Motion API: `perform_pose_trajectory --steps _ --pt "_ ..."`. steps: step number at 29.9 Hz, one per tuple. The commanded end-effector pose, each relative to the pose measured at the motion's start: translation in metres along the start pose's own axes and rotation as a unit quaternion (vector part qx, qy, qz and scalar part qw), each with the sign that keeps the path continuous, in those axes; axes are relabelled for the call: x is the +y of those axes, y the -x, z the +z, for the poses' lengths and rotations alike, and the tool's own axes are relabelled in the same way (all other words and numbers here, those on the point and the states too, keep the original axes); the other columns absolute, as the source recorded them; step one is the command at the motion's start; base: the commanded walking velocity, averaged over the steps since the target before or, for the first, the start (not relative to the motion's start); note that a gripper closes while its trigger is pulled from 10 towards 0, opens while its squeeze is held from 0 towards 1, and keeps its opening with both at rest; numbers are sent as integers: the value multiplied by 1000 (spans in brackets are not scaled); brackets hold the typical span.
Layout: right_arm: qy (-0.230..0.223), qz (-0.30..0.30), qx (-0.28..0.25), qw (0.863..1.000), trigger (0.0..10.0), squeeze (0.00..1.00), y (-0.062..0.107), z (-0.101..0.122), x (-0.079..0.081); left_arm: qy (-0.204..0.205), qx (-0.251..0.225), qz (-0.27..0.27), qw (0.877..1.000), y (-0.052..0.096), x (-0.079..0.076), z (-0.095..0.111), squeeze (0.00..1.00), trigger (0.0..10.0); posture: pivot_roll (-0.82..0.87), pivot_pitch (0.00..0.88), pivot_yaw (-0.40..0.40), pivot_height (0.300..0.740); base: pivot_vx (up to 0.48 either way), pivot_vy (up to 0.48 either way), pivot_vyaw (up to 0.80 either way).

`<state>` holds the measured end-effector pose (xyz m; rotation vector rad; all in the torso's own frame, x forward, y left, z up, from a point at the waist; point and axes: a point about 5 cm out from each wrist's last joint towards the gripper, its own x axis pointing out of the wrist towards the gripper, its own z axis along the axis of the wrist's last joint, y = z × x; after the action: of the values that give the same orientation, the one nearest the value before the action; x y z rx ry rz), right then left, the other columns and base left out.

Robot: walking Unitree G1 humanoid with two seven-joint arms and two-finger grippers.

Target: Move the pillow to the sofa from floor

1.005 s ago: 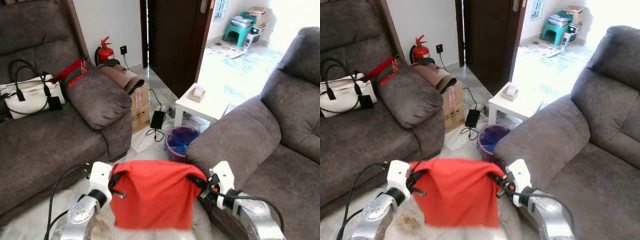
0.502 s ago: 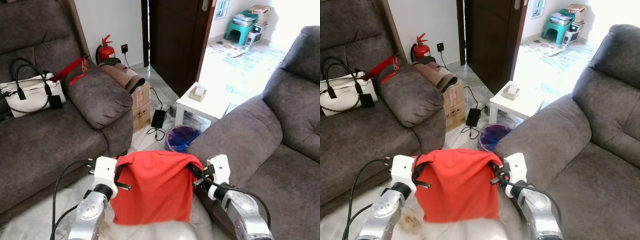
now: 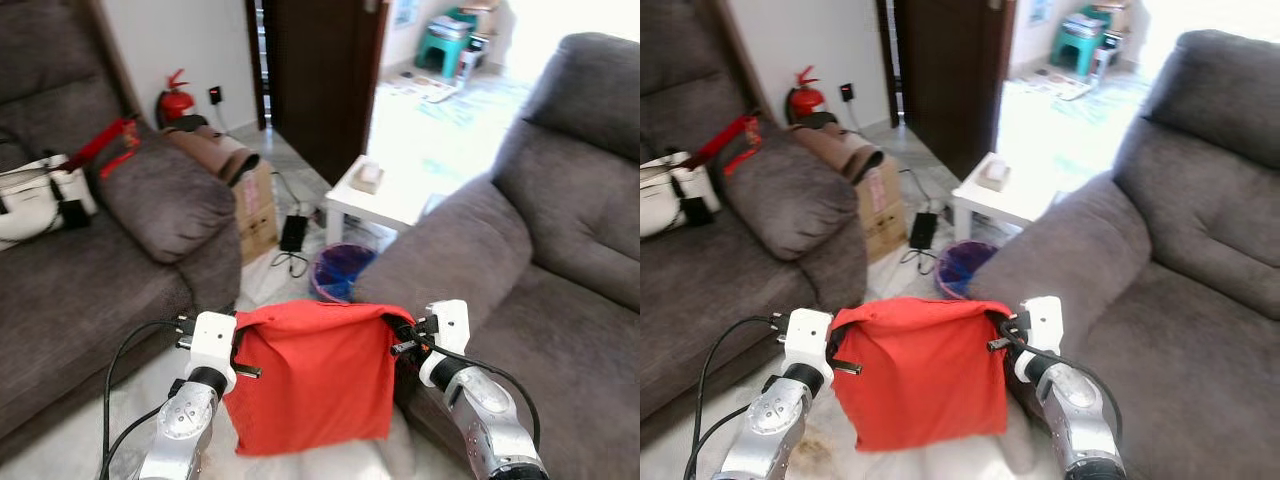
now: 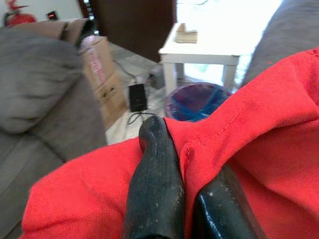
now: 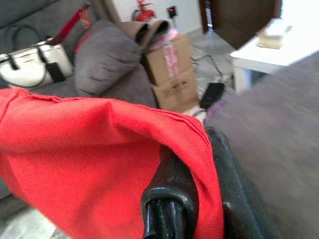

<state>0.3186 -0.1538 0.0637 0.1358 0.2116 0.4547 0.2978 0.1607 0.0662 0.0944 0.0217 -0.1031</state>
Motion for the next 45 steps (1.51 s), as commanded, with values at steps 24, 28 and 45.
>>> perform_pose_trajectory --steps 24,28,45 --pt "-12 -81 -45 996 10000 0 2 11 -11 -19 -23 18 999 0 10 10 0 10000 150 94 27 740 0 -155 -800" --pt "-16 -86 -38 995 10000 0 -1 8 -11 -10 -21 3 1000 2 6 7 0 10000 154 89 19 740 0 0 -800" --pt "-11 -96 -38 995 10000 0 0 9 -14 -9 -21 6 1000 2 4 7 0 10000 146 79 17 740 0 0 -800"
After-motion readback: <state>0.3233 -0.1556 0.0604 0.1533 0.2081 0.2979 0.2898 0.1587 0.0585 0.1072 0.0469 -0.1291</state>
